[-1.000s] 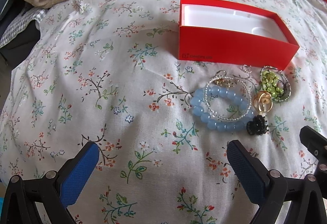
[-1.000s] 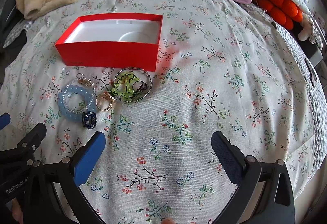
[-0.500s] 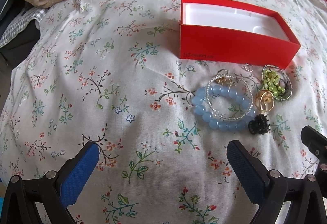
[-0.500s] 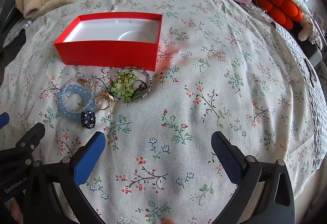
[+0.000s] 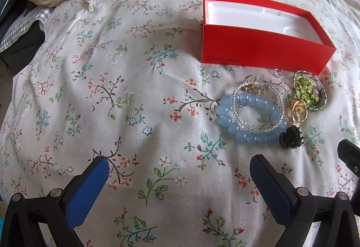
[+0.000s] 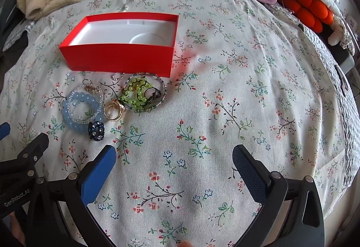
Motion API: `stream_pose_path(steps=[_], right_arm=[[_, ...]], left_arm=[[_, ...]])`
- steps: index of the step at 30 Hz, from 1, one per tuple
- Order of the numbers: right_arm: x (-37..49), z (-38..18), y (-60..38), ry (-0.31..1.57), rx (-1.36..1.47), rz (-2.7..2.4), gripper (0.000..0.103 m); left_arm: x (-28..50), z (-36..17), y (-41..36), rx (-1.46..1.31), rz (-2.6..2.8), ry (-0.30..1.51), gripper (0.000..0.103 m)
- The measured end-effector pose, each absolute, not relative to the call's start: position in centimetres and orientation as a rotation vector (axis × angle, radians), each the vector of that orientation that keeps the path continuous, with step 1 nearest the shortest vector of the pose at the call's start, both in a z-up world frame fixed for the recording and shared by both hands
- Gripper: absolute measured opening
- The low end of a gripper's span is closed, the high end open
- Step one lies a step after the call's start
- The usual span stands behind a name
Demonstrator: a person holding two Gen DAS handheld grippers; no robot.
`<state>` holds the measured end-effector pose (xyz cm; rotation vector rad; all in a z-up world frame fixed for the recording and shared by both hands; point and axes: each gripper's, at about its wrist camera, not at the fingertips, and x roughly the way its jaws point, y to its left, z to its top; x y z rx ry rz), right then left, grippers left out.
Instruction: Organize jewelry
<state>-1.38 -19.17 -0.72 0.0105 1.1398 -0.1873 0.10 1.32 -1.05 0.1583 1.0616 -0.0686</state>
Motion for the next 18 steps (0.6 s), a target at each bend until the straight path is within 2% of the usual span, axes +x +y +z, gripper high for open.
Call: stream_pose_path(steps=[16,18], right_arm=[[-0.3,-0.3,-19.9,1.169,0.034,-0.174,0.103],[0.4,0.1,-20.4,1.192,0.058,-0.166,0.103]], left_arm=[[1.5,-1.1,1.6,0.164,-0.152,1.087,0.103],[2.4,-1.1,1.5,0.164,-0.195,1.122,0.1]])
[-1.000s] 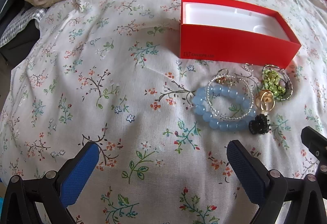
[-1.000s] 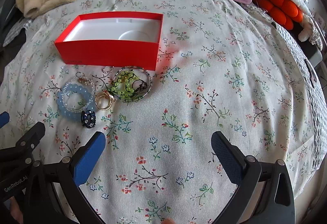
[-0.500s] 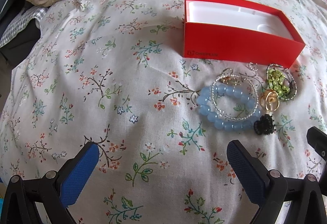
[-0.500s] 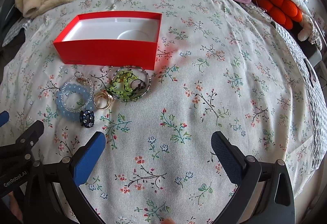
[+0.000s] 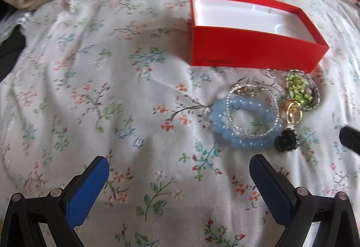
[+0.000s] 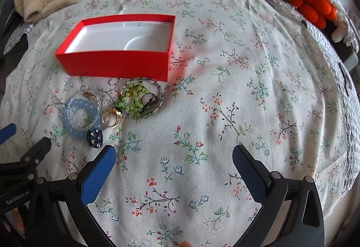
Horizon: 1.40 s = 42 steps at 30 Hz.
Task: Organize jewelry
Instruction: 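Grasp the clear beaded bracelet with the left tool while the right tool grasps the green beaded bracelet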
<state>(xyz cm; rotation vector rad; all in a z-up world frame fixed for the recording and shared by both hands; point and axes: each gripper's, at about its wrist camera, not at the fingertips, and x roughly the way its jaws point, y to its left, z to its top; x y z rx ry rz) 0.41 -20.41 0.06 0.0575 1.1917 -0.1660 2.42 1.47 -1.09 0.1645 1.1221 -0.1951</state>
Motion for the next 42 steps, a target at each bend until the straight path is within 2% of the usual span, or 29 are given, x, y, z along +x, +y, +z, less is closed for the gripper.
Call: stream_pose_path(steps=[5,9,10,11,12,13,14,16,21,26,34,42], right_arm=[[2.3,1.7,-21.3,1.218,0.096,-0.097,0.103],[4.0,1.6,-22.4,1.23,0.135,-0.036,0.103],[4.3,1.2,-22.7,1.232,0.163,-0.023,0.1],[4.5,0.7,-23.1,1.239,0.2,-0.009,0.096],[4.7,-0.3,-23.6,1.254,0.253,0.009,0.086],[4.8,-0.7,-23.8,1.265,0.28,0.014,0.074],[5.1,-1.6,-24.2,1.292,0.325,0.017,0.07],[5.6,-2.2,-24.3,1.303,0.351,0.025,0.056],[7.0,-2.1,-23.9,1.277,0.374,0.024,0.036],[8.3,-3.1,-23.6,1.293,0.372,-0.016,0.022],[9.2,-4.0,-23.3,1.301,0.339,-0.047,0.004],[8.3,-2.9,-23.6,1.269,0.355,-0.03,0.002]], left_arm=[[4.3,-0.8,1.4,0.143,-0.3,1.171,0.094],[5.4,-1.4,1.5,0.067,-0.378,1.193,0.076],[5.6,-1.7,1.5,0.042,-0.395,1.194,0.073],[5.8,-2.0,1.6,0.012,-0.412,1.202,0.064],[6.1,-2.4,1.6,-0.015,-0.425,1.216,0.051],[6.4,-2.7,1.5,-0.044,-0.441,1.234,0.046],[6.7,-2.8,1.4,-0.069,-0.458,1.243,0.039],[7.2,-2.8,1.0,-0.1,-0.483,1.247,0.032],[8.3,-2.6,0.2,-0.118,-0.495,1.252,0.018],[9.6,-3.3,-0.2,-0.111,-0.464,1.271,0.013],[10.1,-4.1,-1.2,-0.069,-0.447,1.293,0.012],[10.0,-4.3,-2.5,-0.025,-0.435,1.298,0.013]])
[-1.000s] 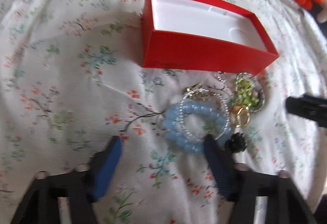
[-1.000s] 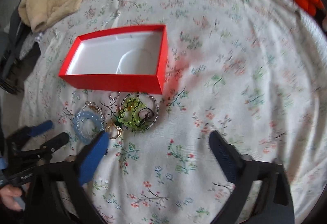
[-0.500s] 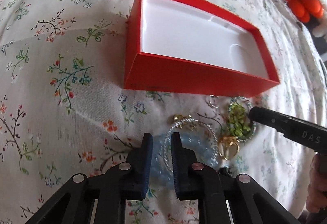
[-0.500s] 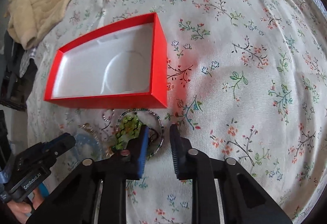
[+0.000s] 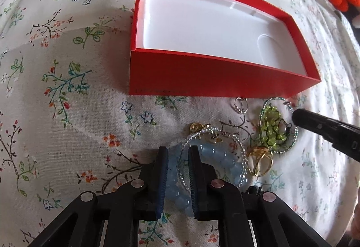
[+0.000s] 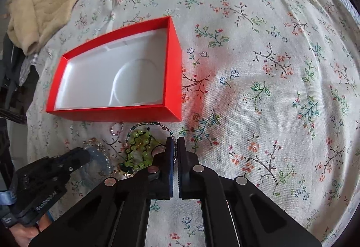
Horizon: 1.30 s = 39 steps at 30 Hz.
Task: Organize jewelry
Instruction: 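Grasp the clear beaded bracelet with the left tool while the right tool grasps the green beaded bracelet, then drag the clear bracelet from the pile with the left tool while the right tool pulls the green one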
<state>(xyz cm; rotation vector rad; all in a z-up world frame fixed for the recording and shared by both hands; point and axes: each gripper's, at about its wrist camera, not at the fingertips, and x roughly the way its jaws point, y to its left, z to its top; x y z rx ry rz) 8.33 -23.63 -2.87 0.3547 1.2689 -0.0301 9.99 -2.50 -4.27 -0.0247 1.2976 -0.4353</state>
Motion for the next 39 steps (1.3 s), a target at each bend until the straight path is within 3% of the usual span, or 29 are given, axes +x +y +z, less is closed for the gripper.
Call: stream_pose_path(steps=[13,17,31,39], right_arm=[[4.5,-0.4,-25.8,1.225,0.347,-0.03,0.002],[3.5,-0.7,-26.7,1.244,0.339,-0.043,0.002],[1.7,-0.1,-26.9,1.25,0.342,-0.018,0.002],[-0.1,-1.2,-26.6,1.301,0.311,-0.004,0.002]], left_arm=[[9.7,-4.6,-3.3,0.015,-0.421,1.318,0.017],[9.4,-4.6,-4.1,0.066,-0.399,1.298,0.009],[6.6,-1.3,-0.2,-0.03,-0.434,1.236,0.009],[5.1,-2.1,2.4,-0.058,-0.445,1.276,0.009]])
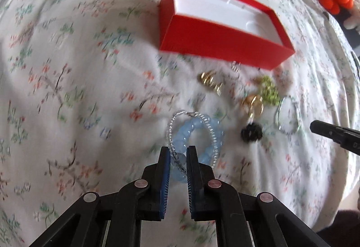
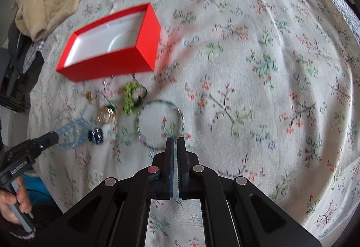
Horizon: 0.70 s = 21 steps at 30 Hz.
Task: Organize jewelry
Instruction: 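Drag the clear bracelet from the pile with the left tool while the right tool pulls the green one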
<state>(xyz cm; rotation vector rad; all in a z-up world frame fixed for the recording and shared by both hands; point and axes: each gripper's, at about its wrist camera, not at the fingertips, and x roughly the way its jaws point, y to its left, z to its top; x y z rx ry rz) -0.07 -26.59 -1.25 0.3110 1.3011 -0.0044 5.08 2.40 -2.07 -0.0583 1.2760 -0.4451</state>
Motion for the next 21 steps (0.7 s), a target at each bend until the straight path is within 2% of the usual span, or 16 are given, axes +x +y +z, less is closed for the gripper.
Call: stream_pose_path(steps=[8,9,12,13,21], right_arm=[[-1.2,-2.1,-27.3,1.322,0.342,0.001,0.007],[-1.2,-2.2,-27.4,1.323,0.355,0.0,0.013],[-1.1,-2.1,-27.6,1.315,0.376,-0.007,0.051],[-1.1,-2.0,-27.6,1.308,0.377,-0.009,0.055],[0.0,-2.4,-27.1,1.312,0.373,-0.02,0.055]], left_arm=[[3.4,-2.4,5.1,-0.075,-0.458,1.29,0.01],[3.5,-2.4,5.3,-0.079,-0.46,1.286,0.011],[3.8,-2.3,5.9,-0.092,-0.466,1.273,0.018],[4.1,-2.4,6.0,-0.096,-0.466,1.272,0.018],[6.4,-3.9,4.9,-0.085,-0.458,1.293,0.018]])
